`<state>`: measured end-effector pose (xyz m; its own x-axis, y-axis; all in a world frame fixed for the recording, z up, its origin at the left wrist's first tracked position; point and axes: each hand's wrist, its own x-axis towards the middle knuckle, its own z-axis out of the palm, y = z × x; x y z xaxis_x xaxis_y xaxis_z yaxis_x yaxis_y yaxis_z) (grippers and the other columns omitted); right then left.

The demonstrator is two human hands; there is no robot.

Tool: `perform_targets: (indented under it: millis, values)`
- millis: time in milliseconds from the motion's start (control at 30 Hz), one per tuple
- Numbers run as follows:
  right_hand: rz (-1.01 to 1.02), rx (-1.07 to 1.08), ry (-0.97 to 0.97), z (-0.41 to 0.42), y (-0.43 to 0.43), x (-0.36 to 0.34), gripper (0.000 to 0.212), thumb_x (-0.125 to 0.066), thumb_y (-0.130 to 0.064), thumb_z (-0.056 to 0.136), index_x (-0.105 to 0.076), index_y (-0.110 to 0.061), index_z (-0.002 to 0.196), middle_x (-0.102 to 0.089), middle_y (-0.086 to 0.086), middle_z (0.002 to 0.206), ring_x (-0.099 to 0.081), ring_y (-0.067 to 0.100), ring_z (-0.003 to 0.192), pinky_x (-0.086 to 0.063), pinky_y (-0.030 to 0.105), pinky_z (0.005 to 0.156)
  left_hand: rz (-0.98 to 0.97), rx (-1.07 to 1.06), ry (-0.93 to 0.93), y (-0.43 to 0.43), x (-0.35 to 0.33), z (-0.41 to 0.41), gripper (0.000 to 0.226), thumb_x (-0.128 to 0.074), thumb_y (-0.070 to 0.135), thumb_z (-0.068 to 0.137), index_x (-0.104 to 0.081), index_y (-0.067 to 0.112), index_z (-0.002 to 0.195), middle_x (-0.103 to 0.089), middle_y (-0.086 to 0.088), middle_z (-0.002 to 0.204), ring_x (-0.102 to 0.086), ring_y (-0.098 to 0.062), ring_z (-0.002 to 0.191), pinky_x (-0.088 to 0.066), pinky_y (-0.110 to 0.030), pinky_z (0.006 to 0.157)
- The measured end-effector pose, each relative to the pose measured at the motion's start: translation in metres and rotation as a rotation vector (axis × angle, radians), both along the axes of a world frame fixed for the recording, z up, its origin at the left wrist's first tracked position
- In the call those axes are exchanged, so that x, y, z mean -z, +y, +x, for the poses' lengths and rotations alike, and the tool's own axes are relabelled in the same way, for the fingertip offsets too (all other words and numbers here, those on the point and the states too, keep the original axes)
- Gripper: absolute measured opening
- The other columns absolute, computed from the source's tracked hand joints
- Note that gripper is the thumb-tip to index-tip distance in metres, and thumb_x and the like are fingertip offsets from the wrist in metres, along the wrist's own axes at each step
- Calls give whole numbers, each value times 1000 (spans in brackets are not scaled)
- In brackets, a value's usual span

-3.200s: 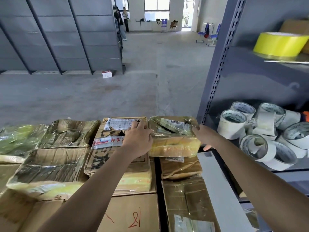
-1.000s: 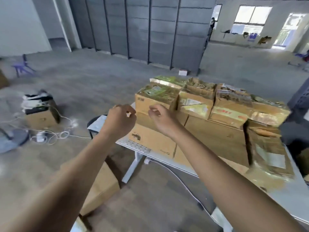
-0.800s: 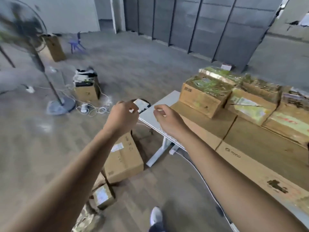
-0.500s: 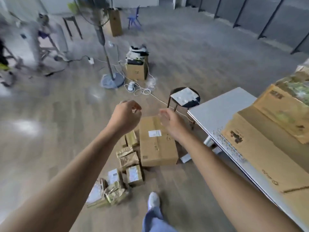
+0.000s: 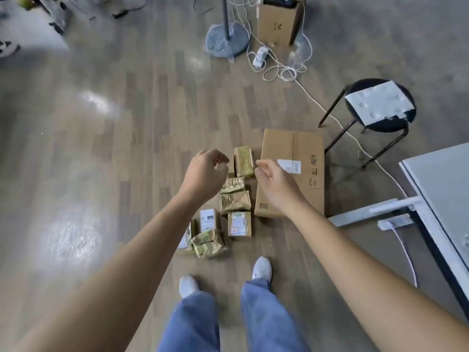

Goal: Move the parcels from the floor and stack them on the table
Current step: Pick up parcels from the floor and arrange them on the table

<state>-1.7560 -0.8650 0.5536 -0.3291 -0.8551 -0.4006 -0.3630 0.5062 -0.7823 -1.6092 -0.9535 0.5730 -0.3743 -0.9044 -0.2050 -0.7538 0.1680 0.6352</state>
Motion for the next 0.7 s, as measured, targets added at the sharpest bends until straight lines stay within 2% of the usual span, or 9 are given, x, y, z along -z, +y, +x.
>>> perform_targets:
  millis: [133, 200, 267, 300, 400, 500, 567, 633, 700]
  values:
    - [69, -29, -3, 28, -27, 71, 35, -41, -35, 102, -51, -20, 132, -58, 2, 132, -57, 14, 109, -40, 25, 80, 132, -97, -1, -24, 77, 34, 27, -45, 14, 89, -67, 16, 105, -63, -3, 110, -61, -18, 89, -52, -33, 84]
    - [115, -43, -10, 48, -36, 111, 34, -41, -35, 102, -52, -21, 131, -59, 1, 129, -57, 14, 107, -42, 27, 81, 217, -144, -13, -31, 121, 58, 27, -45, 12, 91, -66, 14, 107, -63, -4, 109, -61, -20, 73, -52, -28, 67]
    - [166, -50, -26, 73, -44, 157, 34, -42, -32, 102, -52, -20, 131, -60, 1, 128, -57, 16, 114, -38, 23, 84, 319, -202, -40, -35, 171, 87, 28, -43, 9, 91, -65, 11, 109, -64, -3, 102, -51, -13, 54, -41, -23, 49]
    - [192, -49, -31, 85, -47, 180, 34, -42, -31, 101, -53, -19, 131, -60, 1, 129, -56, 16, 115, -37, 21, 84, 367, -231, -57, -36, 196, 103, 29, -43, 8, 91, -65, 10, 109, -64, -2, 100, -47, -10, 50, -38, -22, 46]
    - [261, -51, -40, 125, -54, 254, 34, -43, -30, 101, -53, -18, 132, -61, 2, 129, -57, 17, 115, -35, 21, 84, 481, -294, -109, -38, 274, 151, 29, -43, 8, 89, -65, 10, 106, -65, -2, 96, -49, -11, 53, -38, -22, 49]
    - [320, -78, -33, 166, -64, 327, 36, -42, -30, 102, -52, -17, 134, -60, 1, 126, -56, 16, 113, -34, 21, 81, 569, -323, -164, -42, 353, 201, 29, -44, 8, 87, -66, 9, 107, -67, -7, 99, -61, -30, 80, -45, -28, 67]
    - [350, -104, -32, 195, -73, 376, 36, -42, -31, 101, -51, -18, 133, -60, 2, 129, -56, 16, 114, -36, 24, 82, 619, -361, -198, -45, 404, 236, 30, -44, 8, 87, -64, 8, 109, -67, -9, 102, -62, -33, 91, -47, -32, 72]
    - [381, -162, -42, 223, -84, 424, 37, -41, -32, 102, -50, -18, 135, -59, 3, 132, -55, 18, 117, -39, 27, 87, 649, -405, -236, -48, 452, 267, 28, -45, 10, 86, -61, 9, 110, -66, -9, 104, -60, -29, 86, -48, -32, 71]
    - [402, -233, -40, 248, -98, 470, 39, -40, -34, 101, -48, -19, 137, -57, 2, 135, -54, 19, 120, -37, 27, 88, 668, -420, -261, -52, 498, 293, 19, -47, 12, 88, -56, 12, 106, -61, -2, 93, -57, -23, 80, -46, -30, 67]
